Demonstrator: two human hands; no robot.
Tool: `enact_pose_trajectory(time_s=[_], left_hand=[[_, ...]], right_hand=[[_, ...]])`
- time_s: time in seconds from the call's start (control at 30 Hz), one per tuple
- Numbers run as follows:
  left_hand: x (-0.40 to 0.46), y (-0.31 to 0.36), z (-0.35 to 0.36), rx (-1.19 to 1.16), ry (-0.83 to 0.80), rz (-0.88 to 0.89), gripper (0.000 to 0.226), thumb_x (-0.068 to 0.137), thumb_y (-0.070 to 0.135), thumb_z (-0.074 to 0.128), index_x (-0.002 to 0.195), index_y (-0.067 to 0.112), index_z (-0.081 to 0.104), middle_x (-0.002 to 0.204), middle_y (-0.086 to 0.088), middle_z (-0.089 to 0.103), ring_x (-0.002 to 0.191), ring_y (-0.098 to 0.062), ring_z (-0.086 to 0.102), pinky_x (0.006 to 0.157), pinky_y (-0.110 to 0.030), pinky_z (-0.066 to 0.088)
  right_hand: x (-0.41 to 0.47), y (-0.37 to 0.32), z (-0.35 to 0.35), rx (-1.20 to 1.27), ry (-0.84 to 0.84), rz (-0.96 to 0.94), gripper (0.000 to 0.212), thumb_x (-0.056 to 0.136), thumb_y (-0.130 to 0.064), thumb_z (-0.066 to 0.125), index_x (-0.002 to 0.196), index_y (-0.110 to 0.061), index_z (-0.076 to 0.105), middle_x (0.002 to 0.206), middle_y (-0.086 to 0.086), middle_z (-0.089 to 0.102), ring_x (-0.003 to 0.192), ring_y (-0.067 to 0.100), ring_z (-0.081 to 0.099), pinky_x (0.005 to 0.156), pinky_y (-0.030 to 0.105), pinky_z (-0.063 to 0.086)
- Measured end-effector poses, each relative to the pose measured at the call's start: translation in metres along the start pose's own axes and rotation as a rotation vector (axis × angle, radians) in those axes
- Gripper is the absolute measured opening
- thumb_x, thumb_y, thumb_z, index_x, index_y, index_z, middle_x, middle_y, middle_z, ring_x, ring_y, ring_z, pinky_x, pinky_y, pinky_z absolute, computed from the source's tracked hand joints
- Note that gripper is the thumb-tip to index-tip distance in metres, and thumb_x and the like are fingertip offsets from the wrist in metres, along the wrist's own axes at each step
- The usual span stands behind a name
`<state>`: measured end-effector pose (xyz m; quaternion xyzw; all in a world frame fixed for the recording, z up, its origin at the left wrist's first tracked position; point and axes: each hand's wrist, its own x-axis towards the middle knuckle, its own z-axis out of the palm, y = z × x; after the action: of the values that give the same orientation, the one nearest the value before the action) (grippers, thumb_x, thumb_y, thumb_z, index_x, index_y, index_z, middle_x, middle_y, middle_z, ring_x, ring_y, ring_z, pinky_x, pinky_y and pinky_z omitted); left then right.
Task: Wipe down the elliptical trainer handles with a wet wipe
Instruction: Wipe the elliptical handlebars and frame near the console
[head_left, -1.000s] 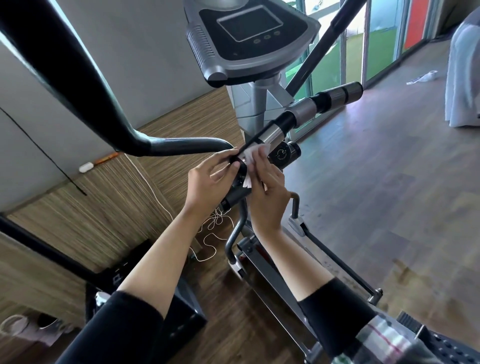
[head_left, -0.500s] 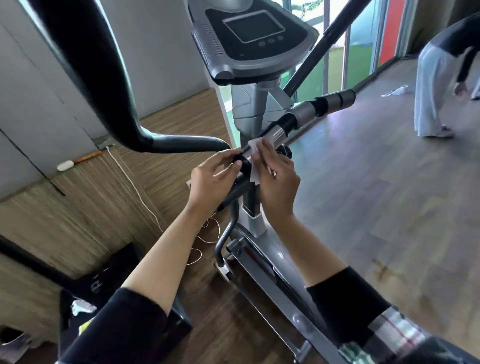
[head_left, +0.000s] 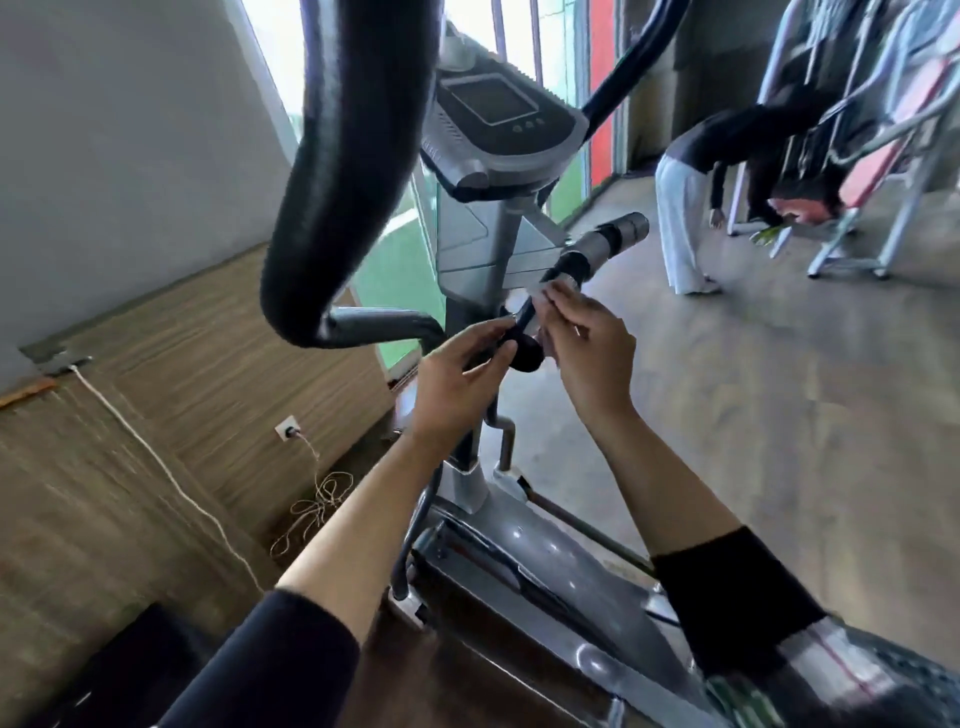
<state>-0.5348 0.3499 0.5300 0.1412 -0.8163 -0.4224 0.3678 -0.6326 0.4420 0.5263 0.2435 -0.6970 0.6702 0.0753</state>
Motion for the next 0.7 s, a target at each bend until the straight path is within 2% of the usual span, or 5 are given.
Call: enact_pose_trajectory(time_s=[0.13, 0.27, 0.37, 0.5, 0.7], left_hand=[[0.002, -0.006, -0.003, -0.023, -0.038, 0.014, 0.025, 0.092, 0.016, 0.065, 0.117, 0.017, 0.069, 0.102, 0.010, 0.070, 0.084, 0.016, 0.062, 0.080, -0.003, 0.046], [0.005, -0.014, -0.005, -0.119, -0.063, 0.029, 0.024, 0.092, 0.014, 0.065, 0.115, 0.014, 0.070, 0.109, 0.003, 0.072, 0.096, 0.000, 0.067, 0.090, -0.017, 0.051], [0.006, -0.017, -0.006, -0.150, -0.075, 0.043, 0.023, 0.091, 0.013, 0.065, 0.114, 0.015, 0.070, 0.109, 0.003, 0.072, 0.094, 0.003, 0.067, 0.089, -0.012, 0.049], [0.007, -0.018, -0.006, -0.189, -0.072, 0.047, 0.022, 0.090, 0.012, 0.066, 0.112, 0.014, 0.071, 0.106, 0.006, 0.072, 0.089, 0.012, 0.064, 0.083, -0.003, 0.044], [0.009, -0.022, -0.006, -0.229, -0.087, 0.049, 0.023, 0.090, 0.013, 0.067, 0.113, 0.015, 0.071, 0.102, 0.011, 0.071, 0.090, 0.011, 0.065, 0.085, -0.006, 0.045]], right_hand=[[-0.012, -0.013, -0.001, -0.068, 0.005, 0.049, 0.025, 0.092, -0.036, 0.059, 0.113, -0.026, 0.069, 0.112, 0.000, 0.070, 0.098, 0.008, 0.063, 0.092, 0.022, 0.046], [-0.034, -0.016, -0.001, -0.067, 0.073, 0.107, 0.024, 0.093, -0.033, 0.059, 0.113, -0.026, 0.069, 0.113, -0.008, 0.069, 0.090, -0.009, 0.054, 0.074, -0.001, 0.036], [-0.029, -0.025, 0.002, -0.078, 0.091, 0.130, 0.023, 0.092, -0.031, 0.060, 0.111, -0.024, 0.070, 0.107, -0.005, 0.071, 0.082, -0.010, 0.050, 0.073, 0.001, 0.036], [-0.022, -0.035, 0.003, -0.091, 0.072, 0.171, 0.024, 0.091, -0.033, 0.061, 0.112, -0.025, 0.069, 0.089, 0.004, 0.074, 0.060, -0.003, 0.051, 0.060, 0.001, 0.037], [-0.048, -0.029, 0.004, -0.124, 0.097, 0.147, 0.024, 0.090, -0.035, 0.061, 0.113, -0.029, 0.068, 0.078, -0.011, 0.068, 0.069, -0.002, 0.057, 0.059, 0.001, 0.038]])
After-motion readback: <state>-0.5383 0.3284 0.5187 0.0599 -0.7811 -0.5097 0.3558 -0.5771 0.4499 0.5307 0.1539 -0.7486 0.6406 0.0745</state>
